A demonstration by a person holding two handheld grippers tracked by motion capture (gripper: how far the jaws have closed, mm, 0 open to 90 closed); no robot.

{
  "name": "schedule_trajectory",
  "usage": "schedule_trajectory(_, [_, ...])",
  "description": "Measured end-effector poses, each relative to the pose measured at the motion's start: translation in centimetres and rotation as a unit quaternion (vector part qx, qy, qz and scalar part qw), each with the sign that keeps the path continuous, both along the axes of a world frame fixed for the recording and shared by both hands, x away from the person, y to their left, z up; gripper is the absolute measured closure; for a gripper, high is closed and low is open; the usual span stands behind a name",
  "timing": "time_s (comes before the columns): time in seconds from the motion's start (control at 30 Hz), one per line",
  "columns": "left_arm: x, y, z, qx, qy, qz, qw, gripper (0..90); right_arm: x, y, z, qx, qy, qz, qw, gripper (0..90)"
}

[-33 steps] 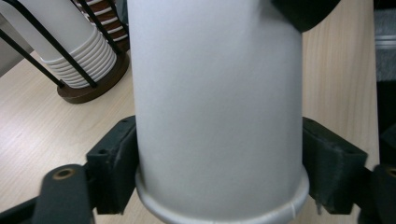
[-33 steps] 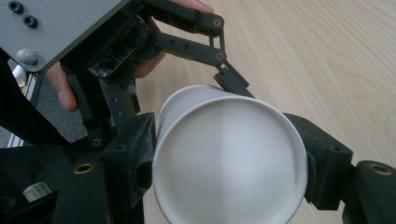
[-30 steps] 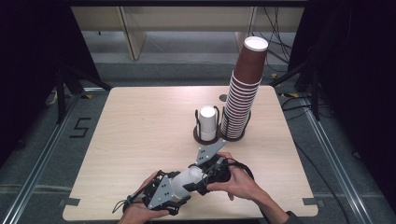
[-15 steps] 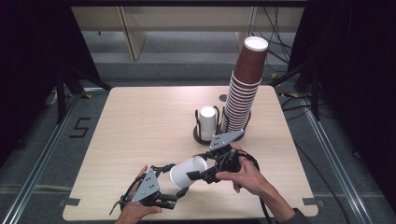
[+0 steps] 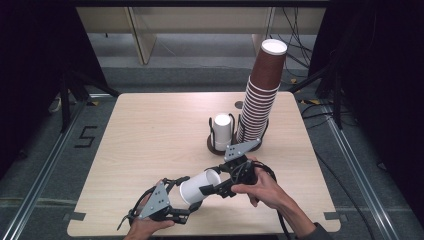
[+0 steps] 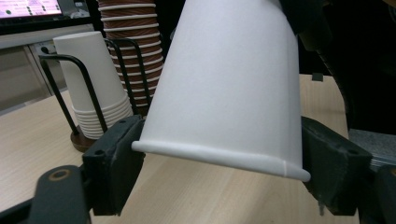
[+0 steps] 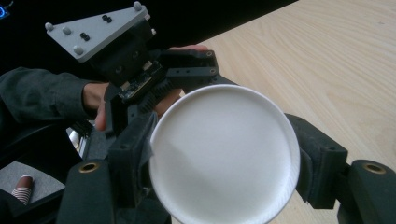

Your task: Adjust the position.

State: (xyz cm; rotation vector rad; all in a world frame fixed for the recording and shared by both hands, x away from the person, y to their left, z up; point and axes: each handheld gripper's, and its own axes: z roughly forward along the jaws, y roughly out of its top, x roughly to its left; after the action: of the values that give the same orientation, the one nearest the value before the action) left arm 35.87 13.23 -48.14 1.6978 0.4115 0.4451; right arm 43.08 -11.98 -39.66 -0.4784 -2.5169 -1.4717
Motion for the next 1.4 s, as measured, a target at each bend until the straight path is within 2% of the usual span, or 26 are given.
schedule_trajectory(0.1, [0.2, -0.1, 0.1, -0.001, 0.003, -0.004, 1.0000, 25.0, 0.0, -0.1, 0.0, -0.003, 0.006, -0.005, 1.0000, 31.2])
schedule_trajectory(0.2, [0.1, 0.1, 0.3, 0.030, 0.009, 0.006, 0.9995, 25.8, -0.3, -0.1, 0.4, -0.032, -0.028, -0.014, 0.9990, 19.6])
schedule_trajectory(0.23, [0.1, 0.2, 0.4, 0.037, 0.011, 0.005, 0.9992, 25.9, -0.4, 0.0, 0.5, -0.037, -0.039, -0.013, 0.9985, 18.2])
schedule_trajectory(0.27, [0.1, 0.1, 0.5, 0.056, 0.016, 0.003, 0.9983, 26.2, -0.6, -0.1, 0.9, -0.054, -0.067, -0.010, 0.9962, 18.1])
schedule_trajectory(0.3, [0.1, 0.1, 0.5, 0.056, 0.016, 0.003, 0.9983, 26.4, -0.6, -0.1, 0.9, -0.054, -0.067, -0.010, 0.9962, 18.1])
schedule_trajectory(0.33, [0.1, 0.0, 0.7, 0.074, 0.021, 0.005, 0.9970, 26.5, -0.9, 0.0, 1.3, -0.079, -0.101, 0.001, 0.9917, 18.2])
schedule_trajectory(0.37, [0.1, 0.0, 0.7, 0.074, 0.021, 0.005, 0.9970, 26.6, -0.9, 0.0, 1.3, -0.079, -0.101, 0.001, 0.9917, 18.2])
schedule_trajectory(0.4, [0.1, -0.1, 0.7, 0.081, 0.026, 0.003, 0.9963, 26.7, -1.3, 0.0, 1.5, -0.102, -0.121, 0.014, 0.9873, 20.8])
schedule_trajectory(0.47, [0.0, -0.2, 0.9, 0.114, 0.028, -0.002, 0.9931, 26.9, -1.6, 0.2, 1.6, -0.120, -0.138, 0.027, 0.9828, 21.3])
schedule_trajectory(0.5, [0.0, -0.2, 0.9, 0.114, 0.028, -0.002, 0.9931, 26.9, -1.6, 0.2, 1.6, -0.120, -0.138, 0.027, 0.9828, 21.3])
schedule_trajectory(0.53, [0.1, -0.3, 0.9, 0.122, 0.029, -0.008, 0.9921, 26.9, -1.8, 0.4, 1.6, -0.143, -0.158, 0.038, 0.9763, 20.7])
schedule_trajectory(0.57, [0.0, -0.4, 1.0, 0.143, 0.028, -0.009, 0.9893, 27.0, -1.9, 0.4, 1.5, -0.151, -0.164, 0.044, 0.9738, 20.9])
schedule_trajectory(0.63, [-0.1, -0.5, 1.0, 0.145, 0.028, -0.013, 0.9889, 27.1, -2.1, 0.5, 1.4, -0.160, -0.166, 0.052, 0.9717, 20.9])
schedule_trajectory(0.67, [-0.2, -0.6, 1.0, 0.158, 0.027, -0.019, 0.9869, 27.1, -2.3, 0.8, 1.2, -0.173, -0.173, 0.072, 0.9669, 21.7])
schedule_trajectory(0.73, [-0.3, -0.7, 1.0, 0.162, 0.027, -0.018, 0.9863, 27.1, -2.4, 0.9, 1.0, -0.181, -0.173, 0.078, 0.9649, 21.6])
schedule_trajectory(0.8, [-0.3, -0.9, 0.9, 0.167, 0.024, -0.029, 0.9853, 27.1, -2.5, 1.2, 0.8, -0.194, -0.183, 0.087, 0.9598, 20.8])
schedule_trajectory(0.83, [-0.4, -0.9, 1.0, 0.178, 0.022, -0.030, 0.9833, 27.1, -2.4, 1.3, 0.6, -0.200, -0.192, 0.095, 0.9561, 21.3])
schedule_trajectory(0.87, [-0.5, -1.0, 1.0, 0.174, 0.021, -0.028, 0.9841, 27.1, -2.5, 1.4, 0.4, -0.203, -0.189, 0.101, 0.9555, 21.6])
schedule_trajectory(0.93, [-0.5, -1.0, 1.1, 0.181, 0.015, -0.034, 0.9828, 27.1, -2.6, 1.7, 0.1, -0.219, -0.195, 0.109, 0.9498, 22.0])
schedule_trajectory(1.03, [-0.6, -1.1, 1.1, 0.177, 0.019, -0.042, 0.9831, 27.1, -2.8, 2.0, -0.3, -0.229, -0.198, 0.122, 0.9453, 25.6])
schedule_trajectory(1.1, [-0.6, -1.1, 1.1, 0.177, 0.018, -0.042, 0.9832, 27.1, -3.0, 2.0, -0.3, -0.234, -0.189, 0.118, 0.9463, 27.1])
schedule_trajectory(1.17, [-0.6, -1.1, 1.2, 0.183, 0.017, -0.043, 0.9820, 27.0, -2.9, 2.2, -0.6, -0.236, -0.201, 0.140, 0.9403, 30.0])
schedule_trajectory(1.27, [-0.7, -1.1, 1.2, 0.187, 0.014, -0.043, 0.9813, 27.0, -3.1, 2.2, -0.7, -0.245, -0.192, 0.134, 0.9409, 32.6])
schedule_trajectory(1.33, [-0.7, -1.1, 1.2, 0.187, 0.015, -0.043, 0.9812, 27.0, -2.8, 2.2, -0.8, -0.239, -0.197, 0.149, 0.9390, 33.2])
schedule_trajectory(1.37, [-0.7, -1.0, 1.2, 0.187, 0.016, -0.045, 0.9812, 27.0, -2.8, 2.2, -0.9, -0.236, -0.193, 0.151, 0.9404, 33.5])
schedule_trajectory(1.4, [-0.7, -1.1, 1.2, 0.186, 0.017, -0.049, 0.9812, 26.6, -2.8, 2.1, -0.8, -0.238, -0.198, 0.155, 0.9381, 34.2])
